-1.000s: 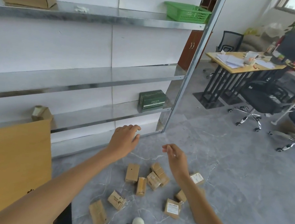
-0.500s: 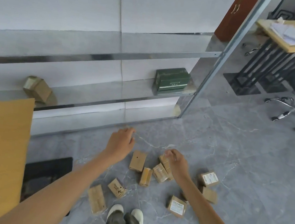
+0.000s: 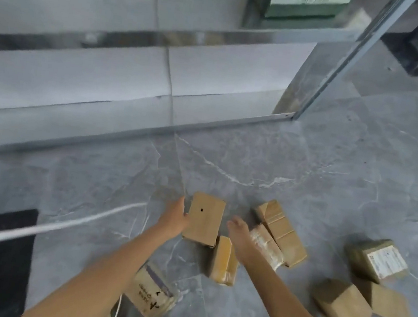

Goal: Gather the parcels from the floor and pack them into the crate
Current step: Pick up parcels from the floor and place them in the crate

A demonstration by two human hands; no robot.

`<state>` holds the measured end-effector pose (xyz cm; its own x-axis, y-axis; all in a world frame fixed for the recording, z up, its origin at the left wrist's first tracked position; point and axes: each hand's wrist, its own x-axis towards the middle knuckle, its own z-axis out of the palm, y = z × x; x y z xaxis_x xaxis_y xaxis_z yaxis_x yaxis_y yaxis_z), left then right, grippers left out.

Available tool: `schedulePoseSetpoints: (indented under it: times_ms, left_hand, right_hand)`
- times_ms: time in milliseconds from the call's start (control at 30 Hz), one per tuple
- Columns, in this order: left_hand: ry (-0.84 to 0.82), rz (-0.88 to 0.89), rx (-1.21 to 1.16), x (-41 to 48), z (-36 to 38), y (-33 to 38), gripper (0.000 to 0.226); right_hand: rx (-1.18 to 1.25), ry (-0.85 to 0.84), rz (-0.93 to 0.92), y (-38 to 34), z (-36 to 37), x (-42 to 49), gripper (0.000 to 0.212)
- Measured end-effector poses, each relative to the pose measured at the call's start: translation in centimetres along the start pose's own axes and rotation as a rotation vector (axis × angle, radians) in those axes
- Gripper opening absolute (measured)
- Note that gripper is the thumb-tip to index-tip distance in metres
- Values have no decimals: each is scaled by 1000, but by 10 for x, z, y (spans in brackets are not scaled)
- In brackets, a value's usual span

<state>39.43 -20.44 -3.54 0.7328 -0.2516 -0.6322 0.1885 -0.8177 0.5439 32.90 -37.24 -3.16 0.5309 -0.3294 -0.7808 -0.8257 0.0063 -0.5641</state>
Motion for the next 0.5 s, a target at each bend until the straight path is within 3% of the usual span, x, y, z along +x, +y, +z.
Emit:
schedulePoseSetpoints:
  times_ms: [67, 133, 233, 367, 500]
  left_hand:
    - [-109, -58, -14, 40, 28, -20, 70]
    - [-189, -87, -29, 65, 52, -33, 75]
    - [-158, -106, -173, 66, 68, -35, 66]
    - [-107, -126, -305, 19, 41, -1, 55]
    - [-51, -67, -346, -63, -28, 75, 52]
  right_hand:
    - [-35, -20, 44, 17, 17, 45, 15]
    - [-89, -42, 38, 34, 32, 78, 25]
    - [-113, -70, -25, 45, 40, 85, 43]
    - [-12, -44, -64, 17, 19, 35, 52]
    - [69, 30, -154, -54, -28, -70, 50]
